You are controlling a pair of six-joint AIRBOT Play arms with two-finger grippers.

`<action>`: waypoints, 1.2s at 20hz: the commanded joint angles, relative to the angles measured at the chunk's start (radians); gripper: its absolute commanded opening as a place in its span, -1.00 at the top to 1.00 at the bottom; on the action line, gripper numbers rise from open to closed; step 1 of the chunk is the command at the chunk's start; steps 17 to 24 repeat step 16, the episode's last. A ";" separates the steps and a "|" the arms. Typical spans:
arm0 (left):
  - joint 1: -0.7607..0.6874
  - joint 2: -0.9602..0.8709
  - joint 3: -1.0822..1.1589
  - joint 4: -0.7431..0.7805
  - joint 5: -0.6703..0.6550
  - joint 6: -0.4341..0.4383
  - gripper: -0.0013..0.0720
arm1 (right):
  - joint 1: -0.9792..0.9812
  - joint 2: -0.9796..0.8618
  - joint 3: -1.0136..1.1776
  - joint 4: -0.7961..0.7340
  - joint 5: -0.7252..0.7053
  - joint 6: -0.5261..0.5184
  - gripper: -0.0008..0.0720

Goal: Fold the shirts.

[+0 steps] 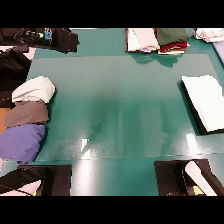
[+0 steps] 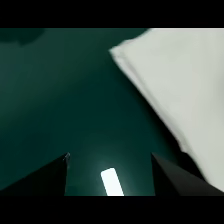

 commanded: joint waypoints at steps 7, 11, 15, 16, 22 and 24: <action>0.000 0.000 0.000 0.000 0.032 -0.008 0.89 | 0.763 0.016 0.045 -0.074 -0.203 -0.009 0.88; 0.000 0.000 0.000 0.000 0.033 -0.008 0.89 | 0.894 0.016 0.045 -0.138 -0.217 -0.009 0.93; 0.000 0.000 0.000 0.000 0.033 -0.008 0.89 | 0.911 0.016 0.045 -0.135 -0.217 -0.006 0.93; 0.000 0.000 0.000 0.000 0.033 -0.008 0.89 | 0.911 0.016 0.045 -0.135 -0.217 -0.006 0.93; 0.000 0.000 0.000 0.000 0.033 -0.008 0.89 | 0.911 0.016 0.045 -0.135 -0.217 -0.006 0.93; 0.000 0.000 0.000 0.000 0.033 -0.008 0.89 | 0.911 0.016 0.045 -0.135 -0.217 -0.006 0.93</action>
